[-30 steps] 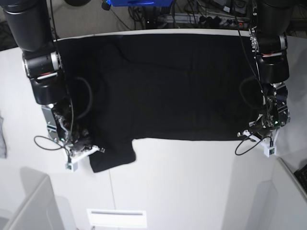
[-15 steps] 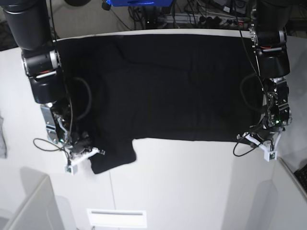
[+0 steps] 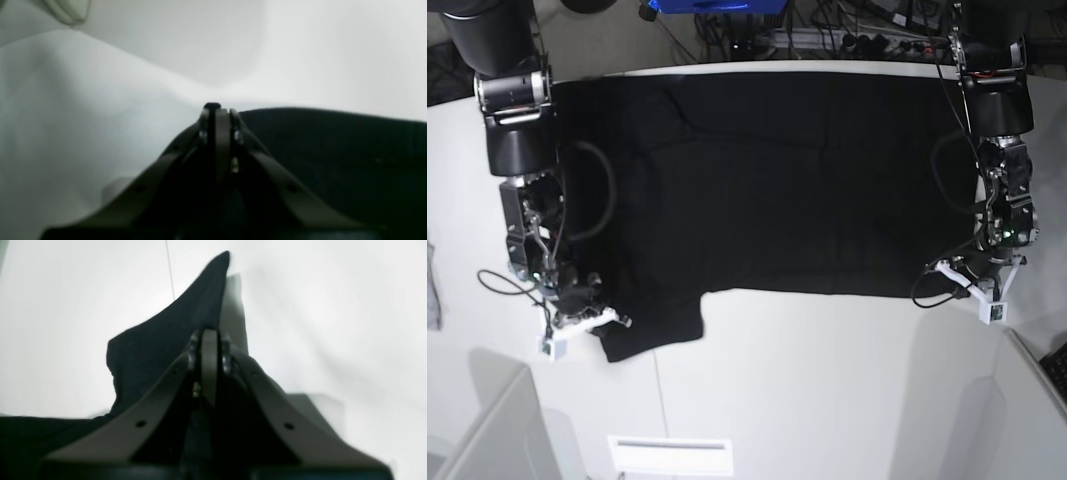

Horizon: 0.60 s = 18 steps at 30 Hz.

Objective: Fold the T-shirt properly
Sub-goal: 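Lift the hem and fold it toward the collar with both grippers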

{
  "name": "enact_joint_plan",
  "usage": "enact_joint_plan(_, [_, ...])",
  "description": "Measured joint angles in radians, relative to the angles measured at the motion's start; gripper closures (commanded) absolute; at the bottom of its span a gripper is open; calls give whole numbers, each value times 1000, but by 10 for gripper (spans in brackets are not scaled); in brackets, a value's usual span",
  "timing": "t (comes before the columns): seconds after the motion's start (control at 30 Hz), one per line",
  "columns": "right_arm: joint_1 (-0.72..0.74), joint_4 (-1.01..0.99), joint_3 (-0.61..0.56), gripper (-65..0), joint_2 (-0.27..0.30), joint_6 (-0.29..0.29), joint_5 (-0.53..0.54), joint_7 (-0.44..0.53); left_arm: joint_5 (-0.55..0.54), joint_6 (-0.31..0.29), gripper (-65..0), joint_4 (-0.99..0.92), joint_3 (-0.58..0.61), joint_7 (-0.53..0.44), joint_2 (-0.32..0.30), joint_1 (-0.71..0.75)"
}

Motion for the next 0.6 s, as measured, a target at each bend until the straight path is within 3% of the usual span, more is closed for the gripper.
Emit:
enact_joint_plan(0.1, [-29,51,35,0,-2,0,1,-57,-2,-3,0,31,-5,8,2,18])
enact_joint_plan(0.23, [-65,98,83,0,-1,0,0,-69,-3,-11,0,113,-138,97,13,62])
enact_joint_plan(0.3, [-82,121,87,0,3,-2,-3,-68,3,-47,0,159,-175,117,5,80])
enact_joint_plan(0.6, [-161,222,87,0,2,-3,-2,-93,-1,-67,0,291,-182,144,8,183])
